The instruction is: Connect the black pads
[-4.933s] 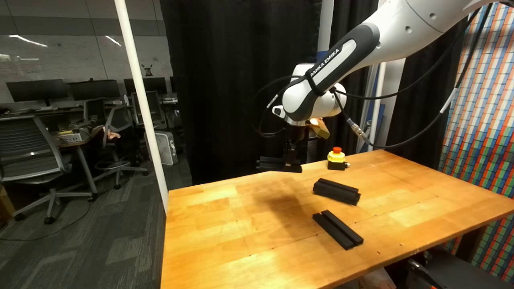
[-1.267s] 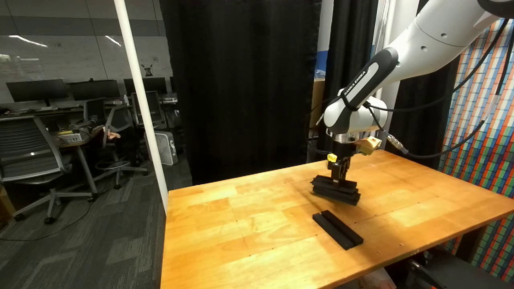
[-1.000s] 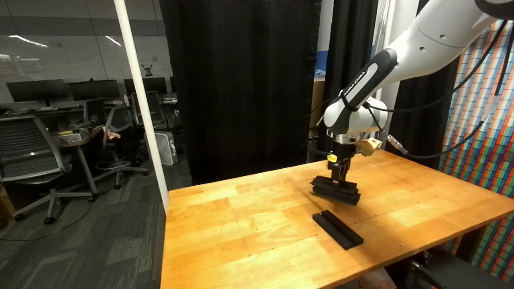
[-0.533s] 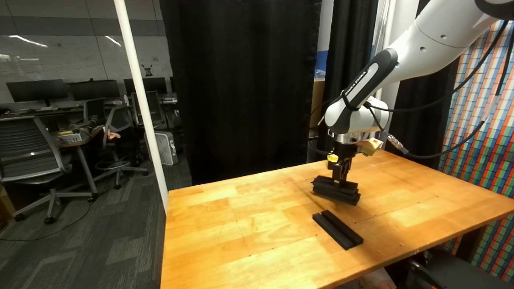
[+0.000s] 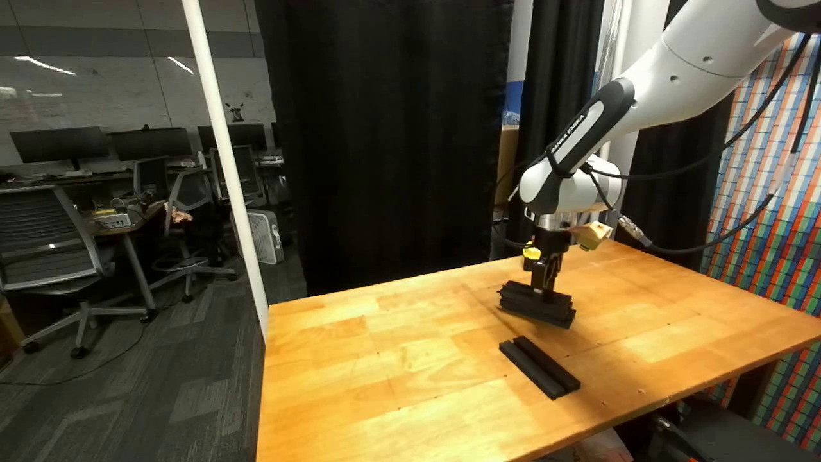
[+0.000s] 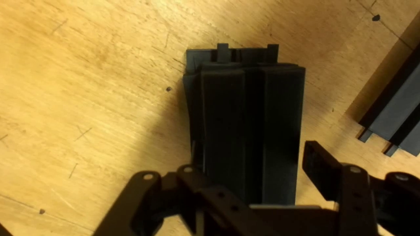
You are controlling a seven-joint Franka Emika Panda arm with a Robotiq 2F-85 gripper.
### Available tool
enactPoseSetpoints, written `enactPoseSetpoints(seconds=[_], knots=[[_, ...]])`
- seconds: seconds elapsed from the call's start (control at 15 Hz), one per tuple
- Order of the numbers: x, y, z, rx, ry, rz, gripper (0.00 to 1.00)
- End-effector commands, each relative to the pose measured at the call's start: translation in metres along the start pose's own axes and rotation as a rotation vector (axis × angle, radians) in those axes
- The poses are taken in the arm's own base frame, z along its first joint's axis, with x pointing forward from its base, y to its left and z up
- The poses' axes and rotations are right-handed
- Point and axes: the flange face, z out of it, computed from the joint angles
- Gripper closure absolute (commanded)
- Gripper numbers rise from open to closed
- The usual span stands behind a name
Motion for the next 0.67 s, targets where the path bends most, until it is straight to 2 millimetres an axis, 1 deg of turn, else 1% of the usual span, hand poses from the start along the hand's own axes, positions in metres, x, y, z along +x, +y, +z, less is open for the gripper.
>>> enactPoseSetpoints(seconds=[0.0, 0.2, 0.4, 0.6], knots=[[0.0, 0.002, -0.002, 0.011, 0.019, 0.002, 0.0], [0.0, 0.0, -0.003, 0.018, 0.025, 0.022, 0.0], [0.005, -0.017, -0.008, -0.003, 0.024, 0.093, 0.0], [0.014, -0.042, -0.017, -0.054, 0.035, 0.197, 0.0]])
